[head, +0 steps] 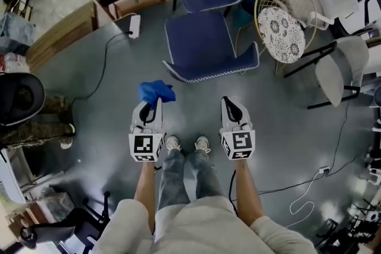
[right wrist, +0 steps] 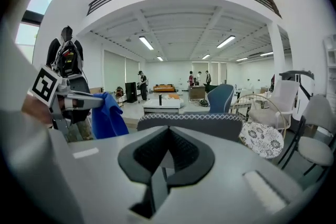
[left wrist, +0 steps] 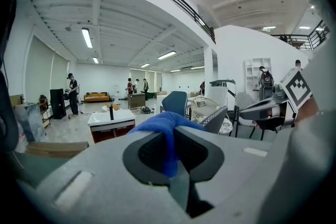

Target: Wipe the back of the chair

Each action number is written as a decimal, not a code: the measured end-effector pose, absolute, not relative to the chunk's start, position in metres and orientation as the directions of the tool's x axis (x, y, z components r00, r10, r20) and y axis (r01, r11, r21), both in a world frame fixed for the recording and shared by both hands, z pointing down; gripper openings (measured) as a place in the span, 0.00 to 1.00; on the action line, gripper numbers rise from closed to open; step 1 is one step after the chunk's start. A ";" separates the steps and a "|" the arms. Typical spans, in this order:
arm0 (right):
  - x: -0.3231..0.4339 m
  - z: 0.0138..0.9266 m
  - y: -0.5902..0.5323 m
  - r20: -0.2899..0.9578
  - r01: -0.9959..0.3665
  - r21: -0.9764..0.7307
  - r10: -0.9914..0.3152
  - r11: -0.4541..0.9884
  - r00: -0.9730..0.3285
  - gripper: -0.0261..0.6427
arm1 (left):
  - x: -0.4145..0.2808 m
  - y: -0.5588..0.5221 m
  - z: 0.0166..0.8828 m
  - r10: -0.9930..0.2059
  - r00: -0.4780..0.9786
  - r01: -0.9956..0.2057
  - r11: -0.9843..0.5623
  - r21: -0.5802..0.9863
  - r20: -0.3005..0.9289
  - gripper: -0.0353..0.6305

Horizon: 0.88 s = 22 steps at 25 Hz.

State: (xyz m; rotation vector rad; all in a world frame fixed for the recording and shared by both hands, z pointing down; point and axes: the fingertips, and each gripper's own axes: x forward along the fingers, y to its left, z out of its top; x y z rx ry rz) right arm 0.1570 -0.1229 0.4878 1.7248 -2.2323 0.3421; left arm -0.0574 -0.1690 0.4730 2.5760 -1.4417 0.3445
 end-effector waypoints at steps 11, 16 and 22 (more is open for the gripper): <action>0.194 0.361 -0.158 0.238 -0.976 0.079 -0.955 0.203 -0.179 0.04 | -0.068 -0.207 0.364 -0.863 0.474 -0.877 -0.481 0.004 0.176 0.10; 0.211 0.321 -0.153 0.207 -0.980 0.083 -0.965 0.183 -0.162 0.04 | -0.063 -0.196 0.332 -0.857 0.485 -0.871 -0.492 0.006 0.174 0.10; 0.214 0.290 -0.157 0.171 -0.979 0.106 -0.973 0.175 -0.156 0.04 | -0.066 -0.199 0.300 -0.863 0.485 -0.871 -0.491 -0.013 0.142 0.10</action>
